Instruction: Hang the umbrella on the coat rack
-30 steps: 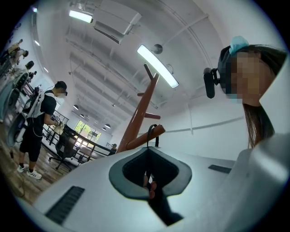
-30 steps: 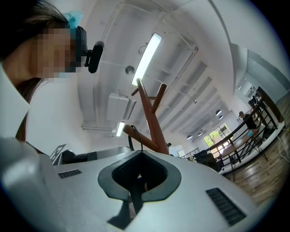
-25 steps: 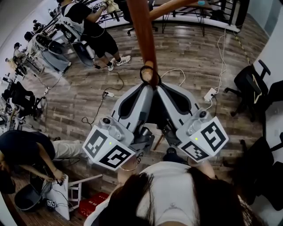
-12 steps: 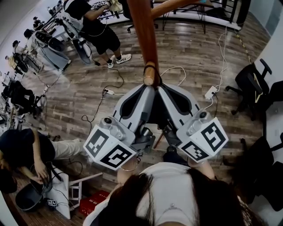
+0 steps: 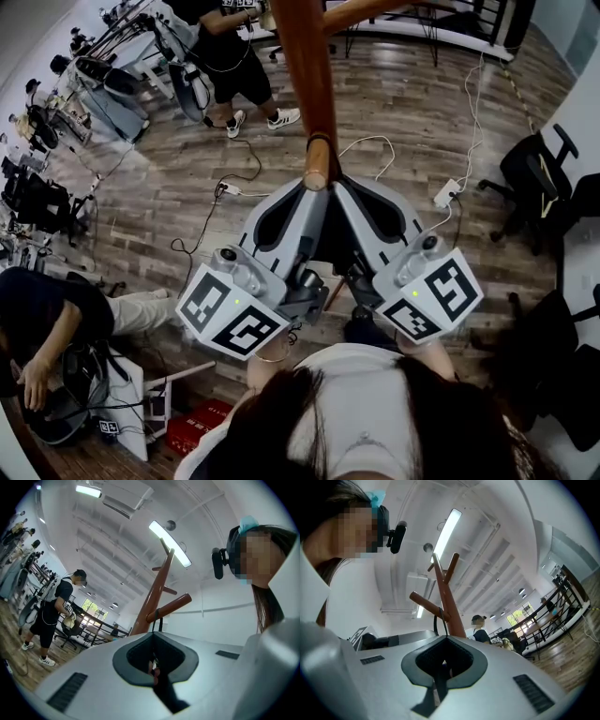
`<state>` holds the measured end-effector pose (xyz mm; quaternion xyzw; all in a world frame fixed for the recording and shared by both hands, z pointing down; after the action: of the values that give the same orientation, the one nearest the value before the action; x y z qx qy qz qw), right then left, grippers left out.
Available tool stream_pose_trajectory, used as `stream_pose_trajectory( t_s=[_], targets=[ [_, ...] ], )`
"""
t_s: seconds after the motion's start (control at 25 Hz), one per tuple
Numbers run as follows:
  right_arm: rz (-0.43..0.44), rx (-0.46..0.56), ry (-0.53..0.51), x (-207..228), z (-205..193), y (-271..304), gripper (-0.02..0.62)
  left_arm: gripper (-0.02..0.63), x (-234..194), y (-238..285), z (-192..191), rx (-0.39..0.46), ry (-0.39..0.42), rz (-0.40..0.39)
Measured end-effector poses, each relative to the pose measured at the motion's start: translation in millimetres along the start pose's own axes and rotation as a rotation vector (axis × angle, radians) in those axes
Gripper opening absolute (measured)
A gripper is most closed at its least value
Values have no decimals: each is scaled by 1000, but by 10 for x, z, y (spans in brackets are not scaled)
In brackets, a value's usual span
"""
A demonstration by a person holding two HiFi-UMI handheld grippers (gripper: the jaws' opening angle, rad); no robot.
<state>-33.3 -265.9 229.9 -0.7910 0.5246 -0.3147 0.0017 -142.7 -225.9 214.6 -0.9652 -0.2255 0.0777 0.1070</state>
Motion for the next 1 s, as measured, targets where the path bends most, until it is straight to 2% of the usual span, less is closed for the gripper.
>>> stream_pose_trajectory(
  t_s=[1.0],
  targets=[
    [32,-22,24,163,-22,-2,35,12,-5,78,-125,-13,6,20]
  ],
)
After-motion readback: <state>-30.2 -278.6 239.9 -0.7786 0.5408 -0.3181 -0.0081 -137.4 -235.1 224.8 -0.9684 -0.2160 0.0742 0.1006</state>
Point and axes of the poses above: the fingertips, and each gripper's own axes: y forward along the fingers, x to its right, z out of its top, the point moved 6 cm from there along -y, backward along the fingers, and after that the axes turned 15 degrees about y, right-handed, at the moved point
